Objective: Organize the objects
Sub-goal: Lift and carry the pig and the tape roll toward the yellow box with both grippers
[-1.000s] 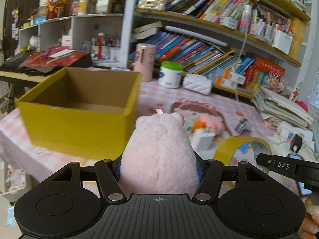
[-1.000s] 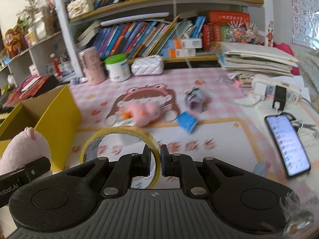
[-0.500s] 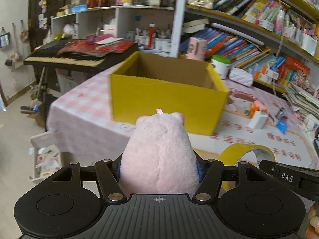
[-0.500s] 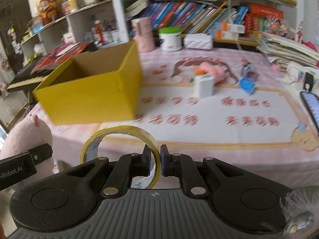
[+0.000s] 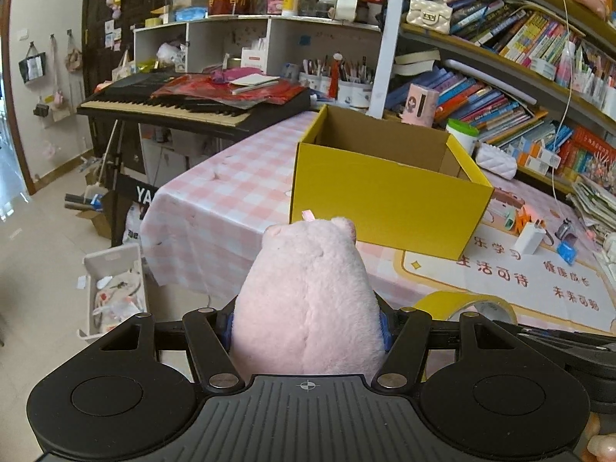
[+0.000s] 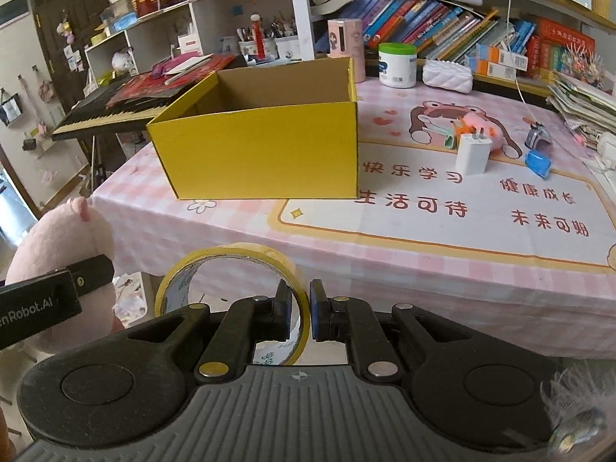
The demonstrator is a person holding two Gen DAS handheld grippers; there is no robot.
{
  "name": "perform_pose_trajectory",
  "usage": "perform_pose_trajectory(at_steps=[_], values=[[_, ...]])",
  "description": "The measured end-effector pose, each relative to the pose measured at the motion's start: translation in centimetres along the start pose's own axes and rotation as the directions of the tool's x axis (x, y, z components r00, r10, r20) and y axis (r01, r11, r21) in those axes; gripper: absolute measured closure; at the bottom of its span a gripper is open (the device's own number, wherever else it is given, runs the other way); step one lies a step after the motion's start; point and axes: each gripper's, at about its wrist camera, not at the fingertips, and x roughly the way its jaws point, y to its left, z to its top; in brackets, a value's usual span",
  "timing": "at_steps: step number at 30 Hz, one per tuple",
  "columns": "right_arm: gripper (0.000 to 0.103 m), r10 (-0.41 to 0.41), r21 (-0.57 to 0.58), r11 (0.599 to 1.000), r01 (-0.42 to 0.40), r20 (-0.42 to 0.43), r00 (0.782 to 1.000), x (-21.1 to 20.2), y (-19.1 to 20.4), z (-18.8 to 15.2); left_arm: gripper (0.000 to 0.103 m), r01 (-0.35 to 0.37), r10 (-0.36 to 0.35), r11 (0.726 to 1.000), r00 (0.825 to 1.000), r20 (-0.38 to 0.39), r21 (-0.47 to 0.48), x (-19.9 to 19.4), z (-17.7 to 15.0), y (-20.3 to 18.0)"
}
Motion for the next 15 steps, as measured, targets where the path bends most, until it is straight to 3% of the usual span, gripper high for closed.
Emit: perform_pose_trajectory(at_steps=[15], values=[[0.094,-0.024,0.001,1.0,0.024,0.014,1.0,-0.86,0.12,0.02,0.041,0.039,-0.039,0.999,0.999,0.018,0.017,-0.52,-0.03,0.27]])
